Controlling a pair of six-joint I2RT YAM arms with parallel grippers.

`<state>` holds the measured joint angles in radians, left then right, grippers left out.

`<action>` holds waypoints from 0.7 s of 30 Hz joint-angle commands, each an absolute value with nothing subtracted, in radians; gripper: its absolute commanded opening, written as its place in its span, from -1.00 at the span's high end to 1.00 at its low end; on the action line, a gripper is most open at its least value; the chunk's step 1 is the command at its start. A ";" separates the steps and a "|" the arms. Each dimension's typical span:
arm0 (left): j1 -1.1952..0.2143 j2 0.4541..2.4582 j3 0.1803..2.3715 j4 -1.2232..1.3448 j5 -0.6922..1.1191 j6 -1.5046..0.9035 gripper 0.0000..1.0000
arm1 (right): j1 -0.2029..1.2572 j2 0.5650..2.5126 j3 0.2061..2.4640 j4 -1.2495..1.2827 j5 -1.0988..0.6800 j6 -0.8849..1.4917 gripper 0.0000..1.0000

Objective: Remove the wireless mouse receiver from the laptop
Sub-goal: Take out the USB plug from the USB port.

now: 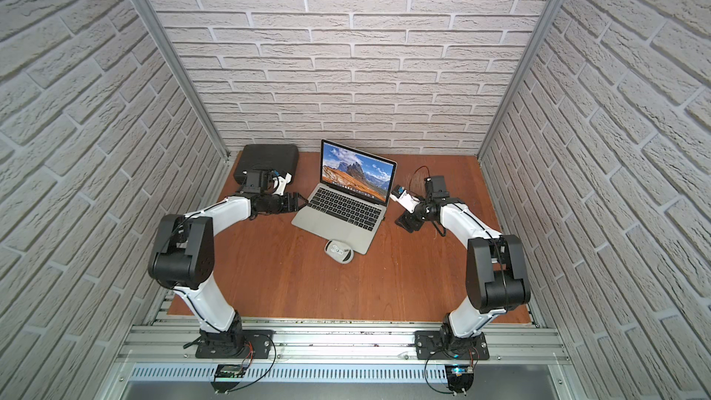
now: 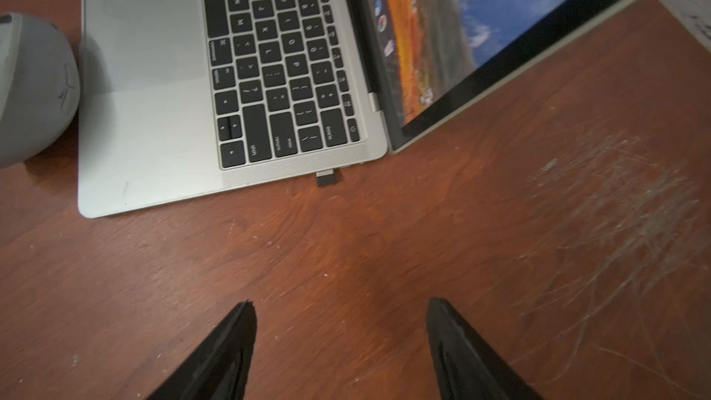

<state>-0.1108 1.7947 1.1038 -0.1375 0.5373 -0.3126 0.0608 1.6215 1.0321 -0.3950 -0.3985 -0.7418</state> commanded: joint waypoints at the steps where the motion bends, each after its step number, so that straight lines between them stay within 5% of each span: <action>1: -0.102 1.825 1.111 -0.171 0.530 -0.286 -0.57 | 0.102 1.641 1.064 -0.363 -0.315 -0.837 -0.38; 9: -0.103 1.857 1.106 -0.169 0.594 -0.267 -0.56 | 0.156 1.773 1.085 -0.289 -0.303 -0.932 -0.34; 21: -0.119 1.853 1.084 -0.176 0.598 -0.233 -0.53 | 0.173 1.994 1.385 -0.602 -0.319 -0.943 -0.25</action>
